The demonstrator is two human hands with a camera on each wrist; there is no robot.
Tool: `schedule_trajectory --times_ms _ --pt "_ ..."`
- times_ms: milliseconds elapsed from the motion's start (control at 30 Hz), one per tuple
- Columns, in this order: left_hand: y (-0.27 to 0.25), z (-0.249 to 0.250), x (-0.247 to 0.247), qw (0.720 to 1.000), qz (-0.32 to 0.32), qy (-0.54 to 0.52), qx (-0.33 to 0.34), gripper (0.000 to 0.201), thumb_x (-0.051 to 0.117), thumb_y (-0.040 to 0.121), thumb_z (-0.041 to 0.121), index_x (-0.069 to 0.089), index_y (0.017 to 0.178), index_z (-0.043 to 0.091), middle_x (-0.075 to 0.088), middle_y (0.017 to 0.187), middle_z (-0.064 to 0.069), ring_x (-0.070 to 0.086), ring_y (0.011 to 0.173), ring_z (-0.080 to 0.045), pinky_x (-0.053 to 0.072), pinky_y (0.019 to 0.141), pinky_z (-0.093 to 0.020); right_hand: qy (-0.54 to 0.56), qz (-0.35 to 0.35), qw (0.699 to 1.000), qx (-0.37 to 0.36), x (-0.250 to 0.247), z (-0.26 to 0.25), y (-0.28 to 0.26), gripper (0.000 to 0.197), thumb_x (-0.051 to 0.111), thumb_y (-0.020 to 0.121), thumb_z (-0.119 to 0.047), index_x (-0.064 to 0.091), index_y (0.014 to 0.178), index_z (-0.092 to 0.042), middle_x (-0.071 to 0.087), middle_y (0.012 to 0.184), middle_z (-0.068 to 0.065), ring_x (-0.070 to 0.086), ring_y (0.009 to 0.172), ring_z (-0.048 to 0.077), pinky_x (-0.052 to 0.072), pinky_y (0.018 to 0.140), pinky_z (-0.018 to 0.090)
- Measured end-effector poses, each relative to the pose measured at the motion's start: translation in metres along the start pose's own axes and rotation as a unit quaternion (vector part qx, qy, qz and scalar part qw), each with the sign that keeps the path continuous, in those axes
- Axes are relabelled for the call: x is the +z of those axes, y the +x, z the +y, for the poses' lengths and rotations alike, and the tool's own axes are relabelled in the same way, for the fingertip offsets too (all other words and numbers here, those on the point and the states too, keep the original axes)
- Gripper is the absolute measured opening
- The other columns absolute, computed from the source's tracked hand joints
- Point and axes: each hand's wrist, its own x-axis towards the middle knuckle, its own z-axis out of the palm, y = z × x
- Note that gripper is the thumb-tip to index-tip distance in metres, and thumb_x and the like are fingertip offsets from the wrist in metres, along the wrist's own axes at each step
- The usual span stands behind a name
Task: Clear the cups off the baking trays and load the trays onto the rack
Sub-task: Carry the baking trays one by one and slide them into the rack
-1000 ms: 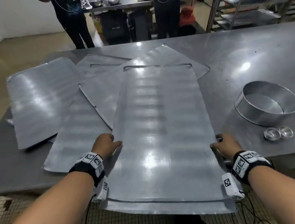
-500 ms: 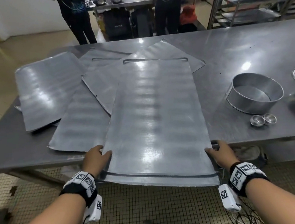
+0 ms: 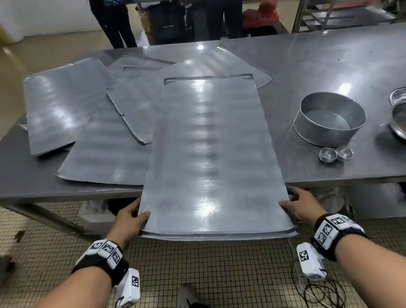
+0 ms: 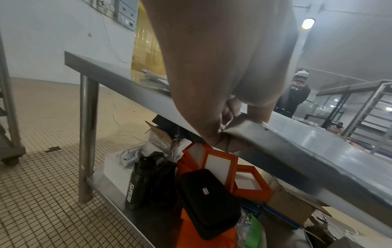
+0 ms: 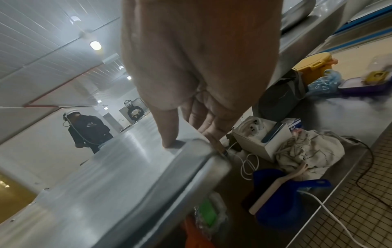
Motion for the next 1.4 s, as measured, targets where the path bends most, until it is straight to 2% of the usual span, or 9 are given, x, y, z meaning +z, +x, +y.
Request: schedule_trajectory --times_ms 167,333,433,533,633,833,1033,1233,1400 --pt "-0.018 -0.006 0.009 1.000 -0.021 -0.018 0.008 0.052 0.064 0.093 -0.004 0.060 0.120 0.040 0.076 0.093 0.016 0.070 0.096 -0.013 0.052 0.099 -0.041 0.033 -0.017 0.999 -0.007 -0.011 0.019 -0.014 0.069 0.072 0.087 0.004 0.045 0.148 -0.010 0.069 0.110 0.009 0.066 0.084 0.010 0.051 0.056 0.011" --pt "-0.041 -0.012 0.017 0.999 -0.038 -0.025 0.005 0.059 0.066 0.090 -0.006 0.059 0.111 0.048 0.076 0.099 0.014 0.071 0.100 -0.011 0.052 0.099 -0.042 0.056 -0.024 0.998 0.005 -0.019 0.042 -0.021 0.076 0.077 0.083 0.000 0.045 0.150 -0.017 0.067 0.127 0.012 0.069 0.106 0.027 0.056 0.094 0.047" --pt "-0.057 -0.016 0.022 0.997 -0.057 -0.045 -0.001 0.064 0.063 0.089 -0.012 0.061 0.113 0.047 0.076 0.106 0.010 0.069 0.106 -0.016 0.053 0.098 -0.041 0.082 -0.031 0.996 0.005 -0.021 0.055 -0.030 0.074 0.074 0.086 0.001 0.044 0.150 -0.018 0.066 0.127 0.009 0.066 0.112 0.028 0.052 0.101 0.051" --pt "-0.071 -0.018 0.026 0.997 -0.064 -0.052 -0.008 0.066 0.067 0.087 -0.011 0.063 0.116 0.048 0.072 0.118 -0.002 0.069 0.110 -0.024 0.053 0.098 -0.045 0.091 -0.020 0.996 -0.006 -0.017 0.064 -0.044 0.064 0.069 0.092 -0.007 0.044 0.149 -0.023 0.068 0.122 0.005 0.068 0.109 0.025 0.054 0.095 0.044" --pt "-0.077 -0.022 0.034 0.997 -0.038 -0.071 -0.021 0.057 0.075 0.086 0.006 0.056 0.134 0.031 0.073 0.116 -0.009 0.070 0.108 -0.029 0.054 0.098 -0.050 0.076 0.030 0.997 -0.007 -0.010 0.068 -0.053 0.055 0.066 0.096 -0.023 0.042 0.145 -0.021 0.066 0.118 0.009 0.067 0.104 0.025 0.054 0.095 0.048" --pt "-0.063 -0.009 0.051 0.999 0.036 0.015 -0.024 0.042 0.067 0.090 0.052 0.057 0.116 0.021 0.075 0.101 -0.006 0.075 0.087 -0.023 0.060 0.083 -0.051 0.027 0.047 0.999 -0.009 -0.010 0.060 -0.050 0.036 0.055 0.102 -0.035 0.051 0.130 -0.013 0.063 0.115 0.007 0.061 0.093 0.017 0.046 0.084 0.035" --pt "-0.039 0.004 0.064 0.997 0.048 0.055 0.007 0.036 0.057 0.097 0.052 0.050 0.116 0.022 0.066 0.109 0.003 0.066 0.095 -0.015 0.054 0.077 -0.037 -0.003 0.036 0.999 -0.004 -0.012 0.049 -0.024 0.025 0.051 0.101 -0.044 0.049 0.115 -0.024 0.063 0.111 0.004 0.061 0.096 0.020 0.045 0.077 0.035" --pt "-0.012 0.001 0.069 0.992 0.078 0.089 0.043 0.040 0.056 0.098 0.052 0.050 0.114 0.016 0.064 0.105 0.004 0.063 0.098 -0.014 0.048 0.080 -0.037 -0.012 0.048 0.999 -0.020 -0.012 0.050 -0.004 0.031 0.053 0.098 -0.049 0.052 0.113 -0.022 0.065 0.111 0.002 0.062 0.101 0.022 0.046 0.085 0.037" --pt "-0.003 -0.001 0.068 0.987 0.098 0.114 0.050 0.044 0.057 0.095 0.056 0.052 0.108 0.015 0.066 0.104 -0.004 0.065 0.094 -0.022 0.052 0.081 -0.043 0.010 0.065 0.997 -0.038 -0.011 0.046 -0.008 0.028 0.056 0.100 -0.041 0.055 0.112 -0.016 0.066 0.104 0.000 0.062 0.090 0.011 0.046 0.070 0.028"
